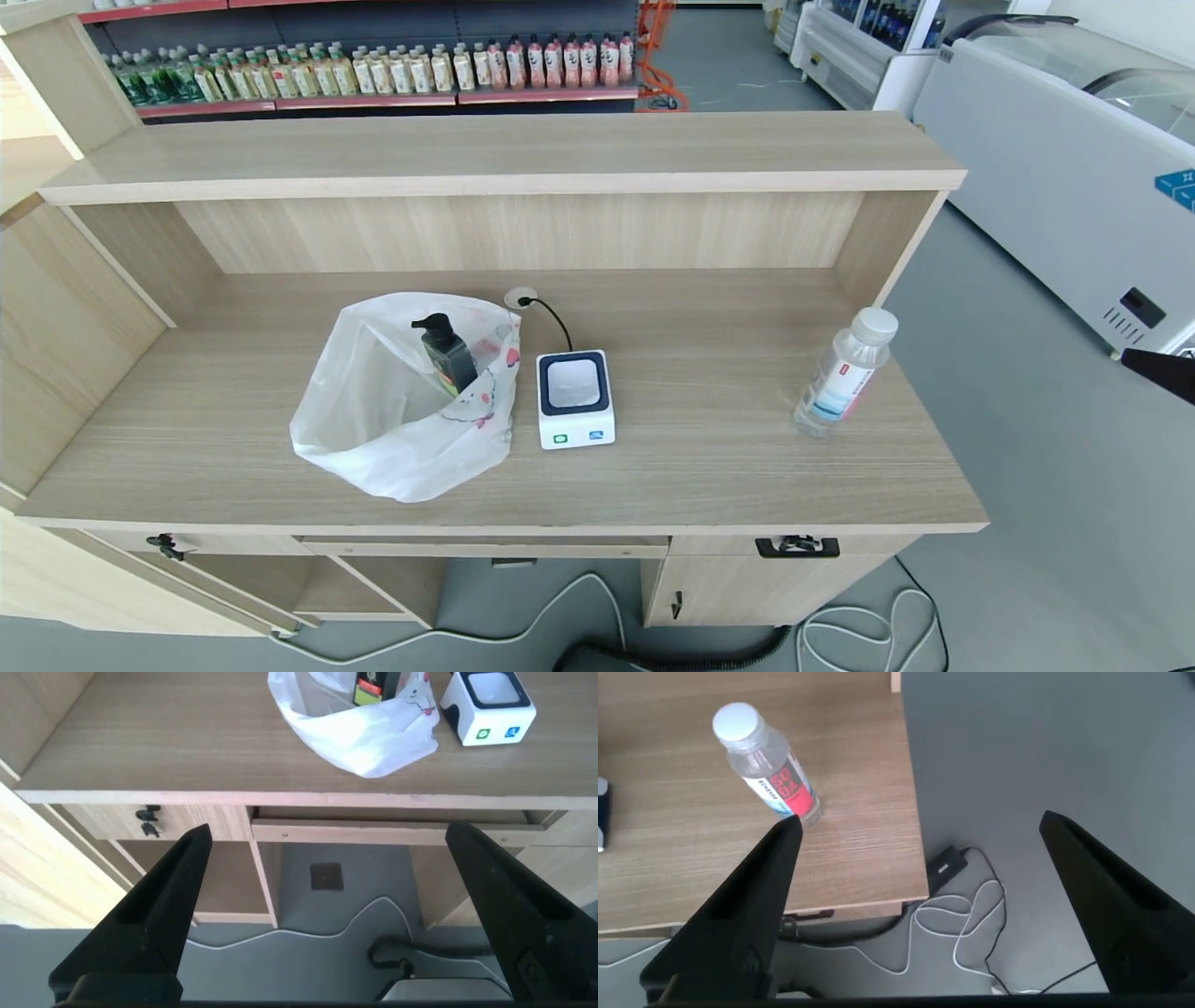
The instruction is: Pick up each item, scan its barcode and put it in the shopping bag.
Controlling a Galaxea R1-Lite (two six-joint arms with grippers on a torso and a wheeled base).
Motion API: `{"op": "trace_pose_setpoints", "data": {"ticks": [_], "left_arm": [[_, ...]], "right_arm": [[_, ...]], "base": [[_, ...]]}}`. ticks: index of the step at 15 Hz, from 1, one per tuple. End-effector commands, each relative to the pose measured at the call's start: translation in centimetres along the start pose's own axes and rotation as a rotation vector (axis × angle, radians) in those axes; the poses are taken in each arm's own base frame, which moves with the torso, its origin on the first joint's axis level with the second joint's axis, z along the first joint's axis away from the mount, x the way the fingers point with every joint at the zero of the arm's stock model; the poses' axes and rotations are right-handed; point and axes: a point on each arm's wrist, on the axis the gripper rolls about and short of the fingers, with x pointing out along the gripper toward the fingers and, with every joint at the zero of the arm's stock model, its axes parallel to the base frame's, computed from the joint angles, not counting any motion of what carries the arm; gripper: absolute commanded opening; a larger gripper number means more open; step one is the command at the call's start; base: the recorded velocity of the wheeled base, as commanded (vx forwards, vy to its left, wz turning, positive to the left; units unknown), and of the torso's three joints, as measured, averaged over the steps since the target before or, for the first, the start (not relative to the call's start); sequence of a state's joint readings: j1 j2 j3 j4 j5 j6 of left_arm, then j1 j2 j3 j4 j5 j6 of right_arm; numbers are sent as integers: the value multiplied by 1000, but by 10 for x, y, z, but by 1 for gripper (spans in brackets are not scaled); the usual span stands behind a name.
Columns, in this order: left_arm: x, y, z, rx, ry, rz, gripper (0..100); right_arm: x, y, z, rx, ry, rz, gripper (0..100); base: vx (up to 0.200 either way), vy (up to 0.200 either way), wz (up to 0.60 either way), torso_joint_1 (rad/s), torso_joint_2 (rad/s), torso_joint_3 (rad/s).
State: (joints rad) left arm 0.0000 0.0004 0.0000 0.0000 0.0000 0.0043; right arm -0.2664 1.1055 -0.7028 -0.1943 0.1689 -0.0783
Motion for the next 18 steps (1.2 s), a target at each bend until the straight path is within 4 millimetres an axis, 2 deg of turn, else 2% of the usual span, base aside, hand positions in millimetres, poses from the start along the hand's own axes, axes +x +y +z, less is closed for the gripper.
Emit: {"op": "trace_pose_setpoints", "data": {"ticks": [1,5,7,9,13,15,18], "left_arm": [[0,0,0,0,0,0,100],[0,0,0,0,0,0,100],[0,0,0,0,0,0,100],[0,0,0,0,0,0,100],[0,0,0,0,0,0,100],[0,0,0,0,0,0,100],[0,0,0,0,0,0,100]], "right_arm": [[7,-1,-5,3,29,5,100],[3,2,-20,-4,68,19,100],[6,4,-39,-38,132,35,100],[21,5,-55,-37,177,74,100],[55,12,-73,-49,157,129,100],[65,16,-78,-55,127,159,100],[69,17,-81,-54,112,163,100]], "base": [[0,0,0,0,0,0],[0,0,0,0,0,0],[0,0,0,0,0,0],[0,0,0,0,0,0],[0,0,0,0,0,0],[0,0,0,0,0,0],[0,0,0,0,0,0]]}}
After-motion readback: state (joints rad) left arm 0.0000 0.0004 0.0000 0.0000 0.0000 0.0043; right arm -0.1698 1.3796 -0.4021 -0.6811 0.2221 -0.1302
